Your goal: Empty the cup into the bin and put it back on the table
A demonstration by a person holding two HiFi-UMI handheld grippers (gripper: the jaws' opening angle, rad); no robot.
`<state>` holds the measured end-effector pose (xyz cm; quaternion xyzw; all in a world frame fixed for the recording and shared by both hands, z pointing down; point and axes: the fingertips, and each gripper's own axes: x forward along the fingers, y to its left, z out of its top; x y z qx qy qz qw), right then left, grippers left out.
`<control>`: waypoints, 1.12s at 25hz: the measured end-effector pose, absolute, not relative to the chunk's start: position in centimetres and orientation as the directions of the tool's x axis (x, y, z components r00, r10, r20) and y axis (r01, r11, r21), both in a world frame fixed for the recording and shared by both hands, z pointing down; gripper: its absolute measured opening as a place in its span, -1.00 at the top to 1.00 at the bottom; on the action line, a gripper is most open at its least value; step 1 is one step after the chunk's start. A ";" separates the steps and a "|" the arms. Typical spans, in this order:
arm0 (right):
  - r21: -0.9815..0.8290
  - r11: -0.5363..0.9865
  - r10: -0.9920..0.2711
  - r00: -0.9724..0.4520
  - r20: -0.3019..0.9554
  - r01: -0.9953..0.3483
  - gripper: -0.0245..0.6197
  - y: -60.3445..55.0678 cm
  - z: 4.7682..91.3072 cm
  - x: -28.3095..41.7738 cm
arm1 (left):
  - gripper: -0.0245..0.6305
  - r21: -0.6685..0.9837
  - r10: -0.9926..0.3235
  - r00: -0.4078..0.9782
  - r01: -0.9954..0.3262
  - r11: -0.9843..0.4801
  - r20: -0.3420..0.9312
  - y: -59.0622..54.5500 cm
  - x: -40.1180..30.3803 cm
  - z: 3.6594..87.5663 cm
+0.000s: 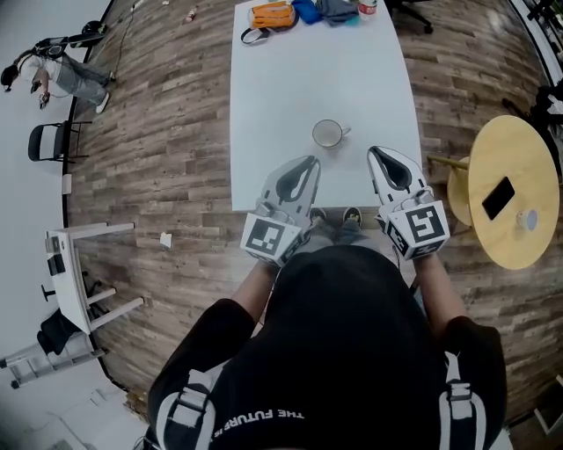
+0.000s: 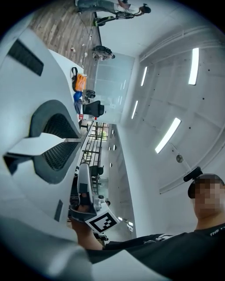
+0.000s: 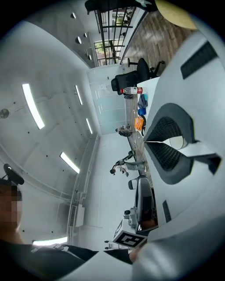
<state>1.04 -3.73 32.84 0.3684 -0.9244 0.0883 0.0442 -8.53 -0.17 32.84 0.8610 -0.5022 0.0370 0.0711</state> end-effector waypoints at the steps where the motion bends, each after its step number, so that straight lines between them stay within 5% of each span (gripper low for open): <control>1: -0.125 0.707 -0.679 -0.717 0.157 -0.696 0.87 -4.2 33.0 0.9 | 0.85 0.086 -0.854 0.503 -0.864 -0.496 0.131 -0.5 -8.7 33.1; 17: -0.089 0.705 -0.646 -0.689 0.329 -0.704 0.84 -10.7 40.7 -0.8 | 0.82 0.059 -0.779 0.584 -0.807 -0.588 0.229 -6.0 -10.0 39.5; 20: -0.110 0.715 -0.609 -0.693 0.386 -0.690 0.49 -12.2 43.9 -1.3 | 0.17 0.112 -0.751 0.601 -0.795 -0.596 0.273 -6.9 -9.8 42.3; 28: -0.078 0.739 -0.547 -0.663 0.511 -0.669 0.49 -14.5 54.6 -2.6 | -0.09 0.107 -0.709 0.618 -0.774 -0.624 0.340 -9.0 -10.5 52.4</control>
